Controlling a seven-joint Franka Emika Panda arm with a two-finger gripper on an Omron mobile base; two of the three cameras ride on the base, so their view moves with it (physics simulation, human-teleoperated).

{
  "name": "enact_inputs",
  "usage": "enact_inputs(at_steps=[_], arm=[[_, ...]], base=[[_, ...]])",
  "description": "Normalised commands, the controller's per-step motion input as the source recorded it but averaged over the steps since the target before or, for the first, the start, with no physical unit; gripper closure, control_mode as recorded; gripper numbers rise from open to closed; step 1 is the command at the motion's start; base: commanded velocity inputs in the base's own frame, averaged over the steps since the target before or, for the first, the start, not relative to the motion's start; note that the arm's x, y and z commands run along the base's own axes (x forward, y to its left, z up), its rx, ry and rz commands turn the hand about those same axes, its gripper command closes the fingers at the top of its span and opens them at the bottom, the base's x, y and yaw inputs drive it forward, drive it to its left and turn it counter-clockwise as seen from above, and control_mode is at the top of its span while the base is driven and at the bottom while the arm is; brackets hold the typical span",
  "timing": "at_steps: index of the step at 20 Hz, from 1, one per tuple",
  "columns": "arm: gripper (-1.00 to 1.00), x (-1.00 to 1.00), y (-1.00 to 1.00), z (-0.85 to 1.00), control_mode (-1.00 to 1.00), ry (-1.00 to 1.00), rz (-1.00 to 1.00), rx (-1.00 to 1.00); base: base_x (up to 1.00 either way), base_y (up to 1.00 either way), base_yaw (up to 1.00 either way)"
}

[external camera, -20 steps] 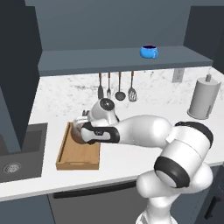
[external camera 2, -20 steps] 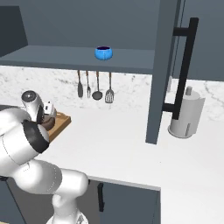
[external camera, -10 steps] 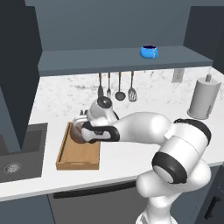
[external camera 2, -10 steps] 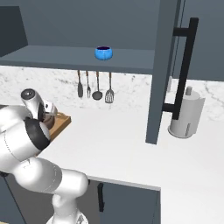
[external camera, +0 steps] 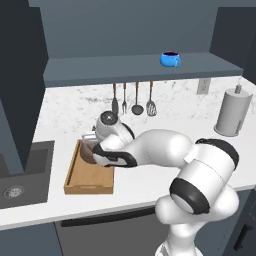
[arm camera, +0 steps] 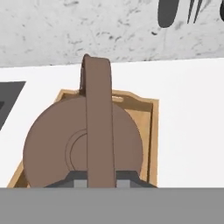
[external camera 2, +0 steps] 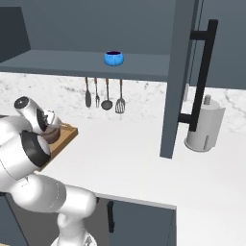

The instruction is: Pick the kettle from the counter and place it on the tray. Then pick the mug from the cabinet and place it on the tray. Then close the cabinet doors.

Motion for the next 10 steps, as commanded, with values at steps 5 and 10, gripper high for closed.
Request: enact_inputs(at_steps=[5,10], arm=[[1.00,0.00,0.00,-0.21,-1.00,0.00,-0.29,0.00],[-1.00,0.02,-0.02,-0.26,-1.00,0.07,-0.23,0.00]], base=[[0.00,0.00,0.00],[0.00,0.00,0.00]])
